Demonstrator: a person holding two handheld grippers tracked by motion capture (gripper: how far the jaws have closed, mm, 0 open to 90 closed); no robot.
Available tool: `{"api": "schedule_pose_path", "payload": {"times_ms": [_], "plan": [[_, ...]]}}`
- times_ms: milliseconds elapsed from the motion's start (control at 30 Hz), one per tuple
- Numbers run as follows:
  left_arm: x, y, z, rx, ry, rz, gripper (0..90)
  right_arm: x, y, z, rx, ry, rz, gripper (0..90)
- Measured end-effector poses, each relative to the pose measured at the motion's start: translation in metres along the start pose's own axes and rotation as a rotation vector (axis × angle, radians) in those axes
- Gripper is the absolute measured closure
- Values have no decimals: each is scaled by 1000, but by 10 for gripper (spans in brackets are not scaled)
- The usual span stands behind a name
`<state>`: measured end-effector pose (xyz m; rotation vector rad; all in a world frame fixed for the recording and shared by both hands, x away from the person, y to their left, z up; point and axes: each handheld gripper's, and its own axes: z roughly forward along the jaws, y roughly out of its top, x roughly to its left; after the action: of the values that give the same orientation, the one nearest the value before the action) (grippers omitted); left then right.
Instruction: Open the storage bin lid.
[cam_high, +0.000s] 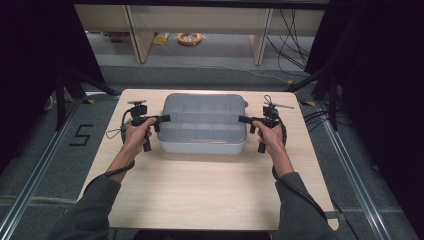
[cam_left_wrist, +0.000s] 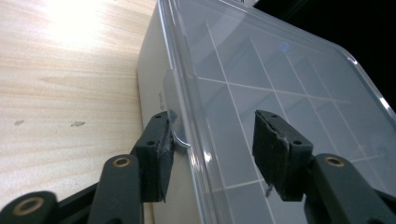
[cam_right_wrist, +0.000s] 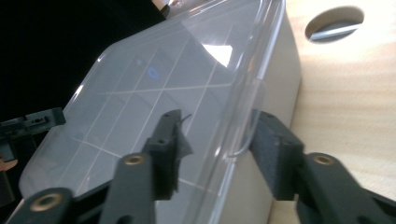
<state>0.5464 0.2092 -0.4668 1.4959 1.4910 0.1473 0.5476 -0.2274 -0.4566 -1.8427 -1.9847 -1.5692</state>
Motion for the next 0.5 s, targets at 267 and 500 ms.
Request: {"api": "schedule_pose_path", "payload": {"times_ms": [267,500], "plan": [[-10,4,-12,-57,16,11,538,6,4,-8,-49,-5,-20,643],[-27,9,-37,-143,24,29,593,20,11,-22,-95,-4,-81,700]]}}
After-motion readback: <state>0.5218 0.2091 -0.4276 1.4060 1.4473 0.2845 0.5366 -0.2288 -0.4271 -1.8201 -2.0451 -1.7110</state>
